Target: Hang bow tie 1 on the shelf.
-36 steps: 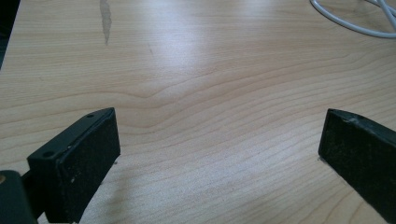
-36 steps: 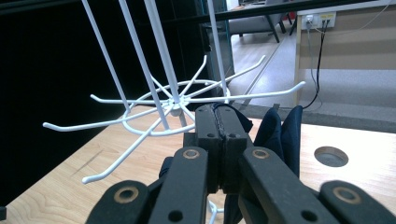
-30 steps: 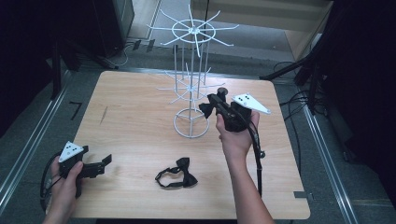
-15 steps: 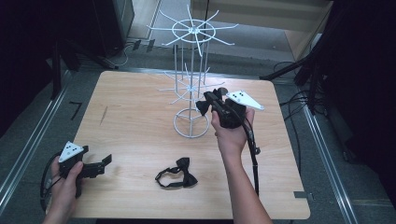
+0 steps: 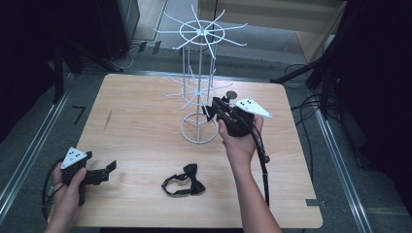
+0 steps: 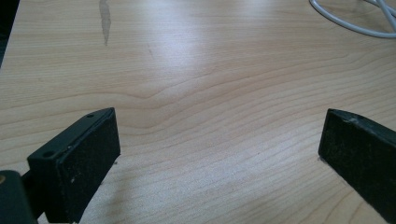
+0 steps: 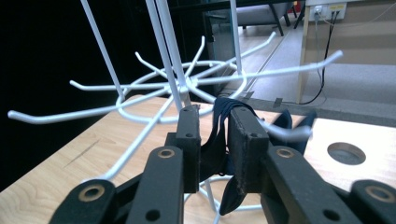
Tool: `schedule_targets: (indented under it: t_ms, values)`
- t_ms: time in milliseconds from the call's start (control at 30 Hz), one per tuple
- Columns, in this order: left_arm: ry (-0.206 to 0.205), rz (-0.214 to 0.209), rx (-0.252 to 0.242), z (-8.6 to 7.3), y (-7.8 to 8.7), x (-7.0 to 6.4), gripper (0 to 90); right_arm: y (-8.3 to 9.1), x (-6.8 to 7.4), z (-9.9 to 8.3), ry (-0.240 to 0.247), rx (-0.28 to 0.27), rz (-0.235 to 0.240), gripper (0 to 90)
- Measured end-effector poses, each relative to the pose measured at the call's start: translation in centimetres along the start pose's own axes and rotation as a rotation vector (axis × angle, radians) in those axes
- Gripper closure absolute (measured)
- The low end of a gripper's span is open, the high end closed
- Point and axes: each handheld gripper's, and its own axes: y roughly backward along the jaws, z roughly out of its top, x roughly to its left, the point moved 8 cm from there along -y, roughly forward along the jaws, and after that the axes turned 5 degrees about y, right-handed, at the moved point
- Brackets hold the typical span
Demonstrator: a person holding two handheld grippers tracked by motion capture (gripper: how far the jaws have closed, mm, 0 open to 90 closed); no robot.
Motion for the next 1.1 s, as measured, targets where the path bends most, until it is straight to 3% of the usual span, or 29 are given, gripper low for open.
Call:
schedule_targets:
  t_ms: [433,800,1100]
  values:
    - [0.000,0.002,-0.002,0.0,0.0,-0.1,0.0,0.9,-0.8,-1.9,-0.010,0.026,0.011,66.9]
    - [0.003,0.000,-0.001,0.0,0.0,-0.1,0.0,2.3,-0.4,-3.5,0.025,0.037,0.020,56.8]
    - [0.001,0.002,0.006,-0.1,0.0,-0.1,0.0,2.5,0.4,-5.9,0.124,0.087,-0.025,39.2]
